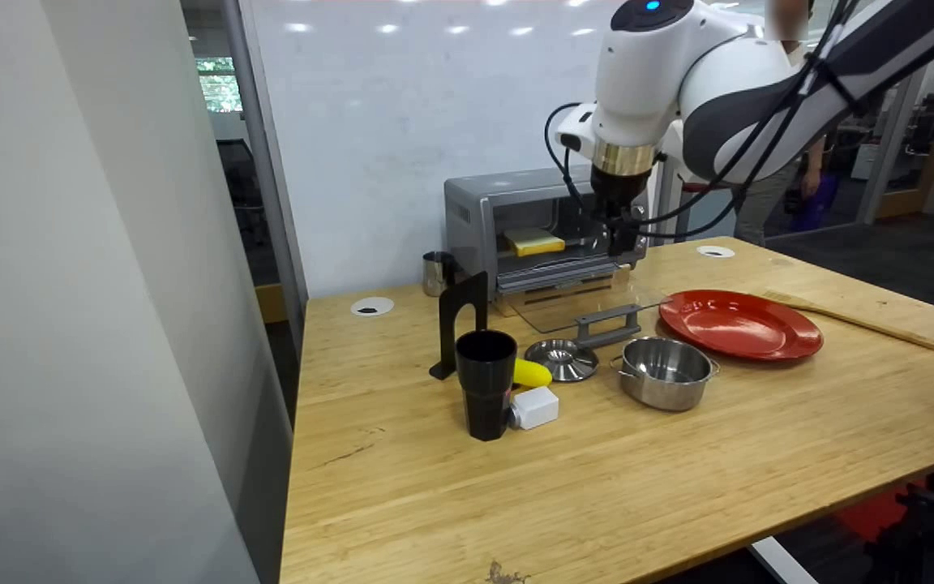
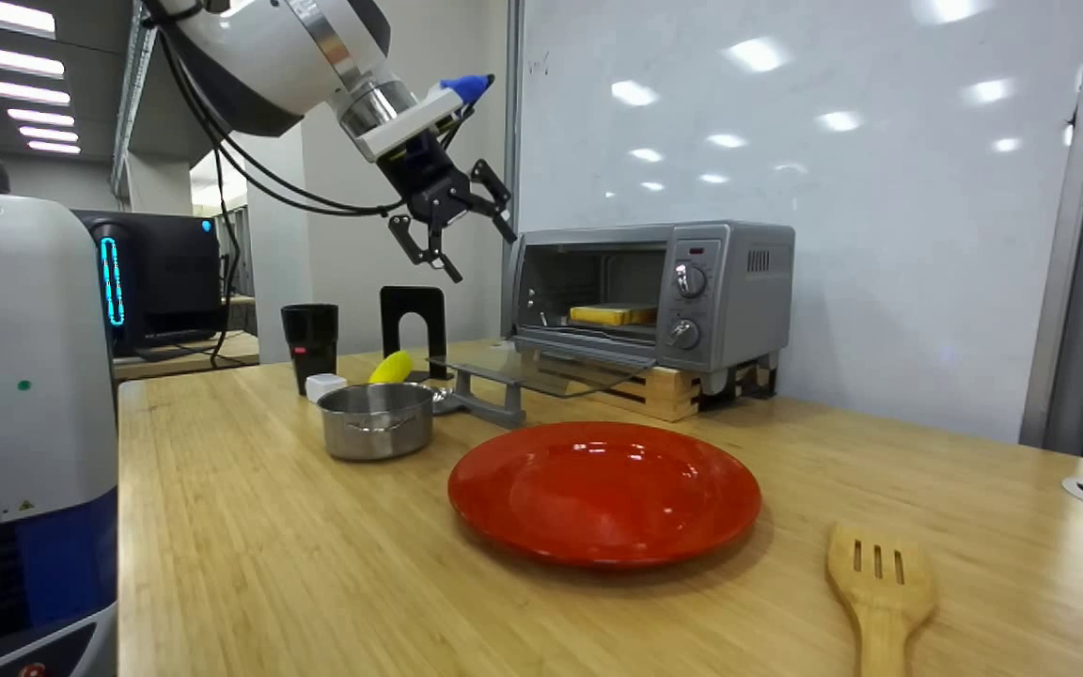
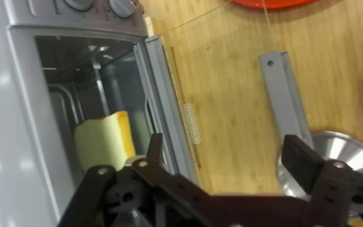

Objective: Open the oven door and take the slice and put it on the plate

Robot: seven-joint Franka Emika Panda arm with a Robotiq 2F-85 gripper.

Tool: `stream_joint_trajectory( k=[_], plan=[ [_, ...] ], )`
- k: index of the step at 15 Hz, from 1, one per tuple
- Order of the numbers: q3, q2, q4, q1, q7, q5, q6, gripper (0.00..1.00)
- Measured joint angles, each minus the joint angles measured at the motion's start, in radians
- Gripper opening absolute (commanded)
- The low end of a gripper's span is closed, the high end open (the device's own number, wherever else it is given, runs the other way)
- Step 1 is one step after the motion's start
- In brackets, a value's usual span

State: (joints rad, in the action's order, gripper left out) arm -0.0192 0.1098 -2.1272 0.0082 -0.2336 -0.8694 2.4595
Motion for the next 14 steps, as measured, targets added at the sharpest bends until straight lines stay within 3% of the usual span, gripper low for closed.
stream_joint_trajectory(
  k=[2, 11, 14],
  plan=[
    [-0.002, -0.023, 0.007, 0.000, 0.070, -0.045, 0.014, 1.00],
    [0.000, -0.017, 0.004, 0.000, 0.069, -0.045, 0.016, 1.00],
    [-0.004, -0.001, -0.009, -0.002, 0.099, -0.102, 0.055, 1.00]
  ],
)
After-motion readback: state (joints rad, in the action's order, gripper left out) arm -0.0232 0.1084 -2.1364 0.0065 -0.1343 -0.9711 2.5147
